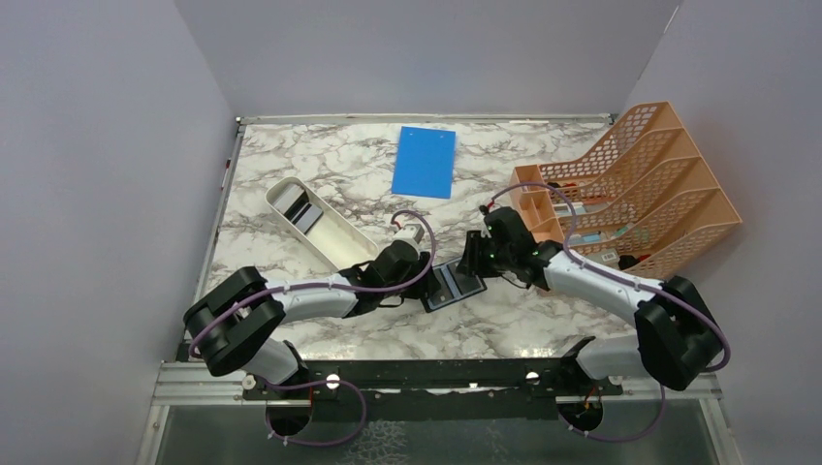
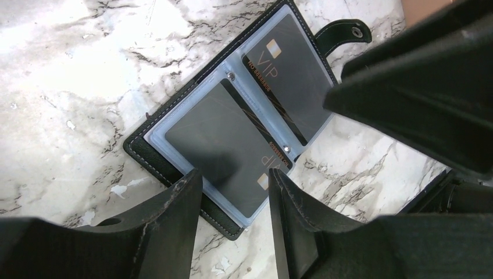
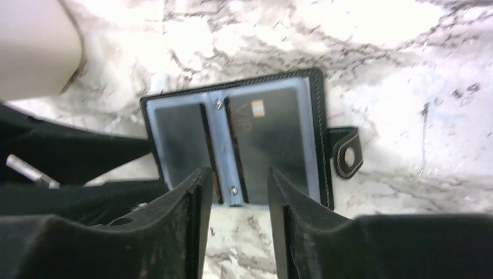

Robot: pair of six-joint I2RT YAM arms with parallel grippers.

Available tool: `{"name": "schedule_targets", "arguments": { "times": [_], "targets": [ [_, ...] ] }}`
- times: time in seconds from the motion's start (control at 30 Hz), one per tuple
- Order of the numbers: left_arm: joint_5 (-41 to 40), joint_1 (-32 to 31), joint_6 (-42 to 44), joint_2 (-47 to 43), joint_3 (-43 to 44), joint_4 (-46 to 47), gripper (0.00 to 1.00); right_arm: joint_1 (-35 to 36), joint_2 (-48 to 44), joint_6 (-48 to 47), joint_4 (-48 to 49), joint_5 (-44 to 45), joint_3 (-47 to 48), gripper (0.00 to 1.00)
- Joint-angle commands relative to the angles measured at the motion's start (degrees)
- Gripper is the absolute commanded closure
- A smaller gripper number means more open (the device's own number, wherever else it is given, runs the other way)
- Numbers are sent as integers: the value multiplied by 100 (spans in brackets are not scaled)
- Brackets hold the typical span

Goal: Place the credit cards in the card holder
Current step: Adjust the card holder at the center of the board.

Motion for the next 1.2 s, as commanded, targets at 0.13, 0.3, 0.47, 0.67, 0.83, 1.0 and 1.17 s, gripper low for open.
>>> {"name": "schedule_targets", "arguments": {
  "times": [0.13,0.3,0.47,0.67,0.83,1.0,1.17],
  "targets": [
    [-152,8,91,-240,61,-256,49,-127,1081,-315,-87,545,385,50],
    [-343,29,135,-474,71,-562,49,-119,851,-120,-122,133,-9,53],
    [-337,94,209,-566,119,-757,49,-42,196,322,122,-625,-741,54],
    [-222,143,253,-607,94,-810,50,69,-382,595,-53,-735,-958,56],
    [-84,197,278,-432,109,-729,50,69,-647,517,-329,-516,-663,62],
    [145,372,319,-363,168,-548,50,163,-498,698,220,-816,-545,73],
    [325,499,344,-310,252,-458,51,223,-102,920,909,-927,-432,75]
  ]
}}
